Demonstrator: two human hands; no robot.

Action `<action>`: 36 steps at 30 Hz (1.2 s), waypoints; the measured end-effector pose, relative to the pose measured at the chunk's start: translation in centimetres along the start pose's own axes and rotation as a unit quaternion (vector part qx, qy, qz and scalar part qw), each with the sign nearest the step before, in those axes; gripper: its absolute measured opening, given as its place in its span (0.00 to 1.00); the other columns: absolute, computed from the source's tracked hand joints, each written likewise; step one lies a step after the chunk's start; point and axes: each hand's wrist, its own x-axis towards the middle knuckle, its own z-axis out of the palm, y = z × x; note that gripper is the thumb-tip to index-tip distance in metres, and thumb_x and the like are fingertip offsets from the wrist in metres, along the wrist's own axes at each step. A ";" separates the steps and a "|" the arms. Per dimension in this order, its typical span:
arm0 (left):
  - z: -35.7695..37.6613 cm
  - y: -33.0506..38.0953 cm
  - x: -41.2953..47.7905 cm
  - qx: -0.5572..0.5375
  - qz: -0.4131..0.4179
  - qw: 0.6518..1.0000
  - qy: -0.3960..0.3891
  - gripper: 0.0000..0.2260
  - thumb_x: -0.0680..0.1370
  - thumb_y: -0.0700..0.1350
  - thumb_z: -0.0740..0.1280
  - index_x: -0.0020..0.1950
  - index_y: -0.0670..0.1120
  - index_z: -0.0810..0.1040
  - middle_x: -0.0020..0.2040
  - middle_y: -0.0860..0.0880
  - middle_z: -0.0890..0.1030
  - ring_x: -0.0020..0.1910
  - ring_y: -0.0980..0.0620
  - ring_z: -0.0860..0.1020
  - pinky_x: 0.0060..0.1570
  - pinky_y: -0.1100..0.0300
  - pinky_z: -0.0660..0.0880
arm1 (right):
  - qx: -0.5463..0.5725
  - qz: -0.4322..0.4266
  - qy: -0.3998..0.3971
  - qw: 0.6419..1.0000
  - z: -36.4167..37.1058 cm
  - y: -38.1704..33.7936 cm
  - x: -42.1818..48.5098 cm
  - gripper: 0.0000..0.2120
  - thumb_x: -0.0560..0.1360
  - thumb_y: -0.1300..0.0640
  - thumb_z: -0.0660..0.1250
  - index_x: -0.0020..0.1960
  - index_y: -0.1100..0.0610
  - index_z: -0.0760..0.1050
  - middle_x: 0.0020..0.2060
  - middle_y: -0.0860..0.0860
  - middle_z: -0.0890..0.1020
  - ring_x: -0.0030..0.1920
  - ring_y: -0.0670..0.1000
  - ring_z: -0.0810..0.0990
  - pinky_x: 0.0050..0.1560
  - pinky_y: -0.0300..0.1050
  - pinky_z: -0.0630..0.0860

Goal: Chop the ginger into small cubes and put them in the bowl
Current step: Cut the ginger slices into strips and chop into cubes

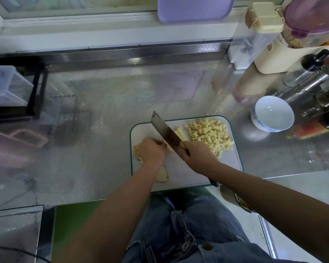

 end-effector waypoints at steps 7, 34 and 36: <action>0.1 0.0 0.1 0.002 0.004 1.000 0.006 0.07 0.74 0.42 0.69 0.38 0.44 0.85 0.34 0.45 0.83 0.30 0.53 0.76 0.27 0.63 0.67 | -0.028 0.010 -0.001 1.000 0.9 -0.1 -0.1 0.11 0.80 0.54 0.58 0.40 0.55 0.66 0.32 0.52 0.72 0.33 0.54 0.72 0.31 0.42 0.61; -0.3 1.0 0.9 0.058 0.159 0.982 -0.082 0.06 0.73 0.38 0.69 0.49 0.45 0.77 0.41 0.48 0.80 0.42 0.51 0.78 0.43 0.59 0.74 | 0.173 0.112 0.129 0.970 -3.1 3.9 -0.3 0.10 0.79 0.53 0.61 0.44 0.58 0.72 0.29 0.54 0.76 0.23 0.53 0.76 0.20 0.44 0.72; 0.2 1.6 1.2 0.086 0.192 0.973 -0.096 0.06 0.73 0.36 0.68 0.48 0.45 0.78 0.42 0.48 0.81 0.40 0.53 0.76 0.38 0.67 0.66 | 0.191 0.122 0.128 0.966 -2.9 4.5 -0.7 0.09 0.79 0.53 0.62 0.44 0.57 0.71 0.27 0.53 0.75 0.19 0.50 0.74 0.17 0.40 0.69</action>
